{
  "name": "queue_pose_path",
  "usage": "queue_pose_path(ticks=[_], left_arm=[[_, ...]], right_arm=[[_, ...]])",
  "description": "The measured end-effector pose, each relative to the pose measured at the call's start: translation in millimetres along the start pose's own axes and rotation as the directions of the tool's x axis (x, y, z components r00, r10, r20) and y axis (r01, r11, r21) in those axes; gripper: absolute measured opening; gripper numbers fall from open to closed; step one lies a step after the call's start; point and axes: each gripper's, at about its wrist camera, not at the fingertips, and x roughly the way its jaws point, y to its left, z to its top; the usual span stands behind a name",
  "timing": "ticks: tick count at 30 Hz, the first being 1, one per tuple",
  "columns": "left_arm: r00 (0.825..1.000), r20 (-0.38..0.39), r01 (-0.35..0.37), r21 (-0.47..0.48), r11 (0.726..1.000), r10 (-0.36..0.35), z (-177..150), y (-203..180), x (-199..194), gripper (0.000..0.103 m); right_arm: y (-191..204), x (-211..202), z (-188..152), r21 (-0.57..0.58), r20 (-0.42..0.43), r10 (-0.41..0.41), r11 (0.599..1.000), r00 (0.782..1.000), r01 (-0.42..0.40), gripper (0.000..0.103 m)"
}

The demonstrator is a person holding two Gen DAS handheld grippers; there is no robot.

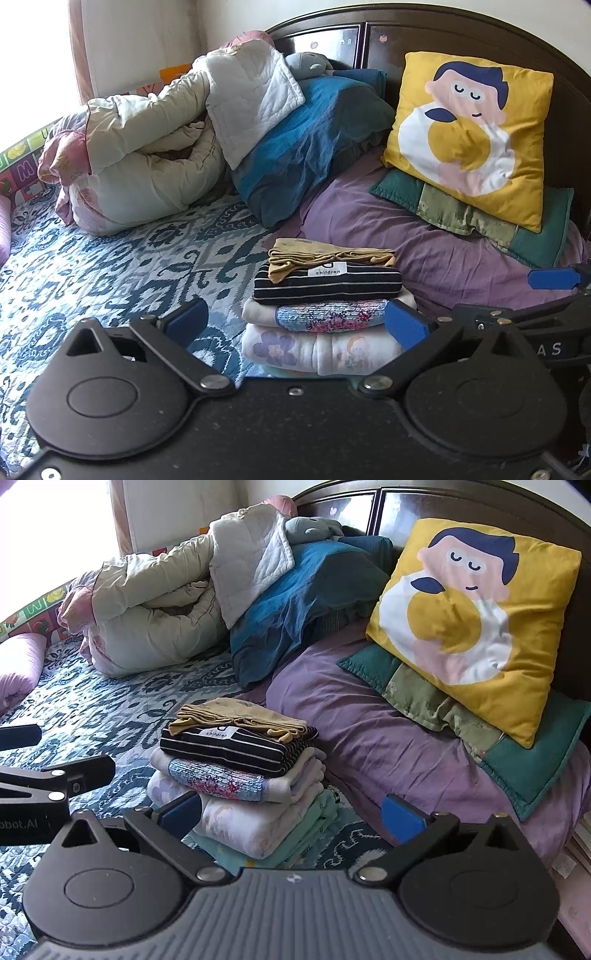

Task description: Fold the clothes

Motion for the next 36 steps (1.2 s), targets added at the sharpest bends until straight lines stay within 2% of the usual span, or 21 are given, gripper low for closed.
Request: queue_pose_path(ticks=[17,22,26,30,32,36], left_arm=[[0.997,0.001,0.074,-0.012,0.997,-0.074,7,15,68,0.103],[0.996,0.033,0.079,-0.014,0.997,-0.078,8,24,90,0.103],[0.995,-0.006,0.101,-0.015,0.995,-0.101,14,31,112,0.103],[0.986,-0.060,0.152,-0.080,0.985,-0.157,22,42,134,0.103],[0.982,-0.064,0.171,-0.093,0.981,-0.177,24,45,141,0.103],[0.980,-0.092,0.170,-0.097,0.981,-0.179,31,48,158,0.101]], right_arm=[[-20,53,8,0.008,0.024,0.021,1.000,0.999,-0.021,0.103],[-31,74,15,0.043,0.027,0.069,0.997,0.997,-0.071,0.103],[-37,95,21,0.080,0.008,0.118,0.990,0.993,-0.119,0.103],[-43,117,27,0.122,-0.015,0.148,0.982,0.989,-0.145,0.103],[-46,128,31,0.143,-0.027,0.162,0.977,0.986,-0.157,0.103],[-52,149,37,0.186,-0.048,0.193,0.966,0.980,-0.181,0.102]])
